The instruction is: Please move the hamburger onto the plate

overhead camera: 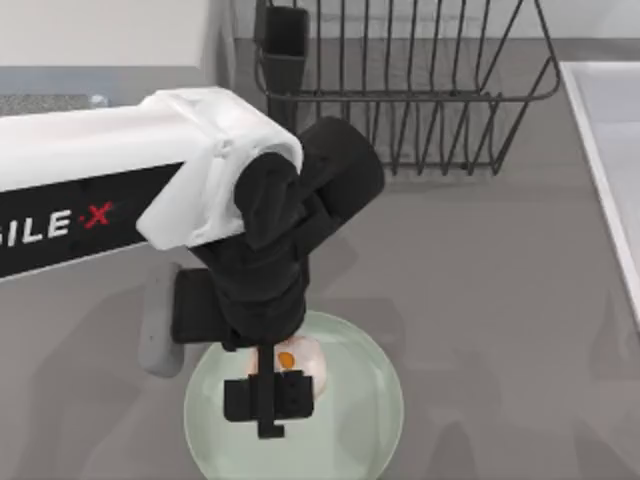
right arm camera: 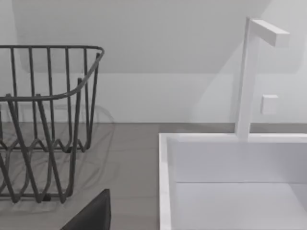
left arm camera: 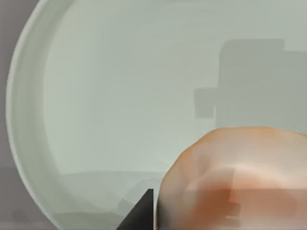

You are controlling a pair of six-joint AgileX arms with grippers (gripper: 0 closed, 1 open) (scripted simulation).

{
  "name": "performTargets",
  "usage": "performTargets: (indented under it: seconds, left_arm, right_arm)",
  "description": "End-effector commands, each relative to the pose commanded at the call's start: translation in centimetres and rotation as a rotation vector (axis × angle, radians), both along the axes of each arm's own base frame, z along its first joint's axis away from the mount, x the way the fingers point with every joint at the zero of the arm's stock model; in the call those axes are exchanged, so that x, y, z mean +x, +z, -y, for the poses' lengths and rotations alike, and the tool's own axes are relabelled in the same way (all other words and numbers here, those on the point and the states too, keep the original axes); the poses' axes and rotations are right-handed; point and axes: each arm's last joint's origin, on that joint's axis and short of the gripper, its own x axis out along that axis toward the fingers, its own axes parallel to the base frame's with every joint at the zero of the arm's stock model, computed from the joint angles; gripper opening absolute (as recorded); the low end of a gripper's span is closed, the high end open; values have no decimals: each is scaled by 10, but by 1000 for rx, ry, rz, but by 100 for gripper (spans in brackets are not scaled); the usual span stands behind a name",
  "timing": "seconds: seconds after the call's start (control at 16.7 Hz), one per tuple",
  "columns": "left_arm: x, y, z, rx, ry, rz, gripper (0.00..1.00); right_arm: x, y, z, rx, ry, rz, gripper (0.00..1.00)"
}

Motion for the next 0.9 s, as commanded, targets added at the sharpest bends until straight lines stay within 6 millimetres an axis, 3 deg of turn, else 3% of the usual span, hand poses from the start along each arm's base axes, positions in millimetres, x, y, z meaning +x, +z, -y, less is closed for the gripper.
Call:
performTargets:
  seconds: [0.12,0.9]
  left_arm:
    - [1,1,-1,-5,2,4,0]
    - [1,-45,4,0,0,0,0]
  right_arm:
    - [0,0,0,0,0,0,100]
    - [0,0,0,0,0,0,100]
